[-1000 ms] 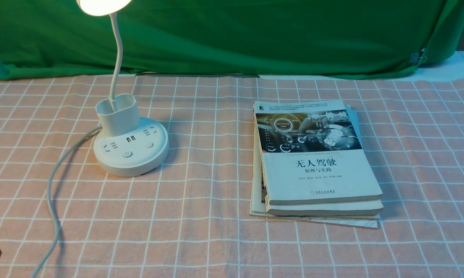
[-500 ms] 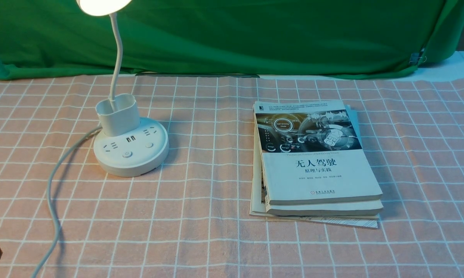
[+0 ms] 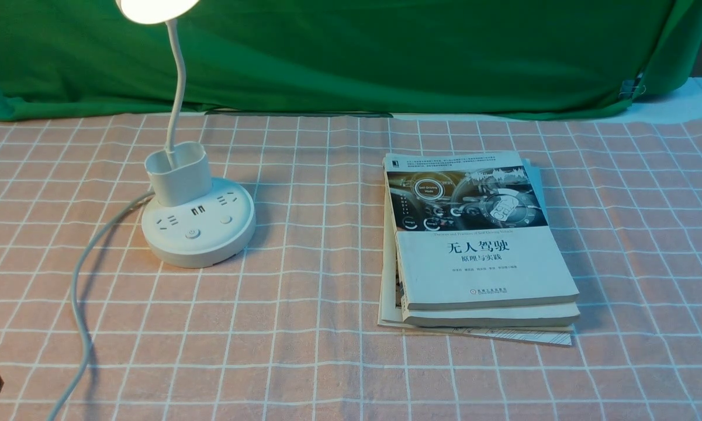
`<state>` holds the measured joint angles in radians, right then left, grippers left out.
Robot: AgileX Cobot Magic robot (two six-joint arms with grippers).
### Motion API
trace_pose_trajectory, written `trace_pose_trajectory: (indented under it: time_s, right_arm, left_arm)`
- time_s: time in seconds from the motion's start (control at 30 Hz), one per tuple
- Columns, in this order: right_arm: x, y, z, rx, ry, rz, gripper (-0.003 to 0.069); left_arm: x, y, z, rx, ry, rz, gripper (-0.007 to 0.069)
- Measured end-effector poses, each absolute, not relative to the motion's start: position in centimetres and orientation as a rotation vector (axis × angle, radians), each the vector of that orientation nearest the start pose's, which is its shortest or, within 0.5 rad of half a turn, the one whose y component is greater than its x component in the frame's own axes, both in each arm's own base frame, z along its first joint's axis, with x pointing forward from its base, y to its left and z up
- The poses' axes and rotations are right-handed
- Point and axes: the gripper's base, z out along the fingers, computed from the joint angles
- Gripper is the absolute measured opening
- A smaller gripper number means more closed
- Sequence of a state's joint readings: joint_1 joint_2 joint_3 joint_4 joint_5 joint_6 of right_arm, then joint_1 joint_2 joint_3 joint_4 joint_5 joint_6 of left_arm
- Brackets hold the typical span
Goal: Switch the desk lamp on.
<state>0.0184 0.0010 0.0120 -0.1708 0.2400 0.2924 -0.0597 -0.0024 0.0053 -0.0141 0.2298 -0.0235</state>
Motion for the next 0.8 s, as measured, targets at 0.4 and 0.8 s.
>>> trace_pose_trajectory:
  time_s: [0.4,0.8]
  right_arm:
    - [5.58,-0.27,18.76,0.123,1.729,0.072,0.0241]
    - [5.58,-0.27,18.76,0.123,1.729,0.072,0.0241]
  left_arm:
    - [5.54,-0.36,19.06,0.042,1.717,-0.057,0.0021]
    - [5.54,-0.36,19.06,0.042,1.717,-0.057,0.0021]
